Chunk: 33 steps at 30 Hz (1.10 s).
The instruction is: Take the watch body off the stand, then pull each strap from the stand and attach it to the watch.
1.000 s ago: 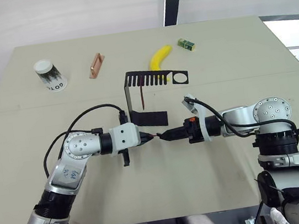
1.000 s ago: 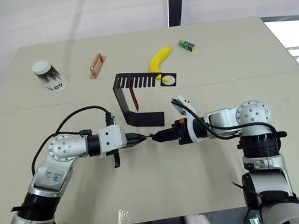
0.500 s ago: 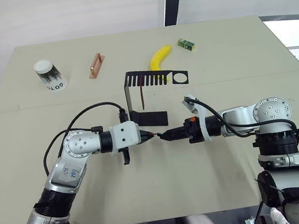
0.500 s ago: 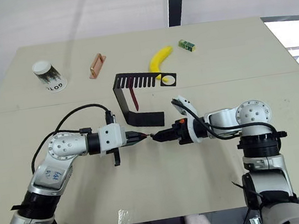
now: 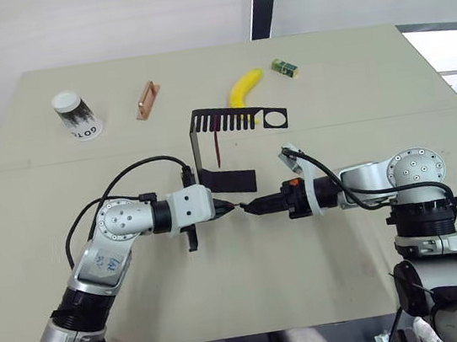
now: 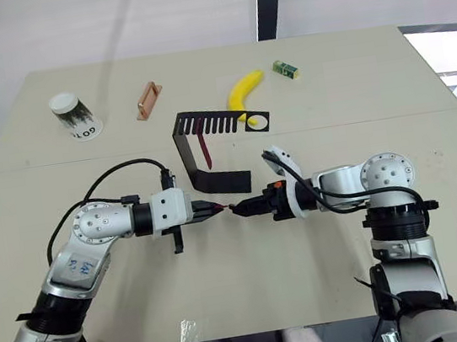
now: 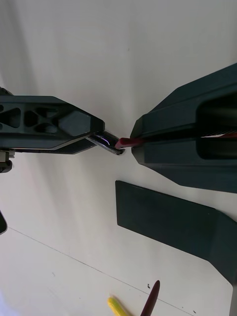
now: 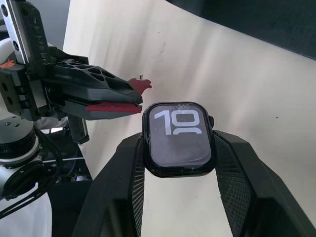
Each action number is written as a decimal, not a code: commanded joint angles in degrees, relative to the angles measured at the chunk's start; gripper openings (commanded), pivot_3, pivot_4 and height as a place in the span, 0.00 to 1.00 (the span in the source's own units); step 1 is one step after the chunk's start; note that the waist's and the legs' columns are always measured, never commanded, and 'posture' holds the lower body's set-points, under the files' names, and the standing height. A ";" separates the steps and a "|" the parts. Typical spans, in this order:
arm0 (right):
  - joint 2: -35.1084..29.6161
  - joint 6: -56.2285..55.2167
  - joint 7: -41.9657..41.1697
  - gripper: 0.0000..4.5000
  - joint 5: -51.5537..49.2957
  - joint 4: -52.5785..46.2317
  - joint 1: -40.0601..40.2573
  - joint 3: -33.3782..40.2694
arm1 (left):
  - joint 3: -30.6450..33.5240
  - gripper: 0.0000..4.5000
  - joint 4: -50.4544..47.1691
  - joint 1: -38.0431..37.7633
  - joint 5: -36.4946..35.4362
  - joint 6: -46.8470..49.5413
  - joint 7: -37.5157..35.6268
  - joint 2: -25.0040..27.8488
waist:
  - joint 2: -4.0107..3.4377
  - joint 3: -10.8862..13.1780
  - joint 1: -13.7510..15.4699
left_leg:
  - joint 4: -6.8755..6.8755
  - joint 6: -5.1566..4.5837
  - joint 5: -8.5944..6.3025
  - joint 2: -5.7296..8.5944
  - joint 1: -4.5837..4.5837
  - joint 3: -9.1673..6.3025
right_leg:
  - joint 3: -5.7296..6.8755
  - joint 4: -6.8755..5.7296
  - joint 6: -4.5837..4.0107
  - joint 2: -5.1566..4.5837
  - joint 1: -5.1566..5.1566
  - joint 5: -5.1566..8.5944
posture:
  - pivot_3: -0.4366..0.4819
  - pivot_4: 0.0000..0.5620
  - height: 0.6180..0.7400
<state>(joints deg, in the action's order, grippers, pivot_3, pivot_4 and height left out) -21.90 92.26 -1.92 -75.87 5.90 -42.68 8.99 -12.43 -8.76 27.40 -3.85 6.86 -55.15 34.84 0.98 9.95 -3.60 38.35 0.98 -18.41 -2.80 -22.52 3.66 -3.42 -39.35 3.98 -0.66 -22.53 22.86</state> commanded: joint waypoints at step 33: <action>-0.08 0.24 -0.37 0.34 -0.06 -3.94 -1.14 -0.72 | -0.43 0.00 -0.57 2.50 0.85 -0.24 0.07 -1.68 | 0.00 0.00 0.00 | 0.05 0.00 0.00 0.00 0.00 -0.01 | 0.00 -0.06 0.00 0.00 -0.01 0.00 | 0.48 0.27 1.00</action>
<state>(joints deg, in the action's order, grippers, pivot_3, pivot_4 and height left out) -21.87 92.26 -1.79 -76.27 4.10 -43.13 8.72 -12.90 -7.97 28.47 -2.27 7.12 -55.12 33.80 0.98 9.95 -3.60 38.41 0.98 -18.41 -2.80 -22.52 3.65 -3.41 -39.42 3.98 -0.66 -22.54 22.86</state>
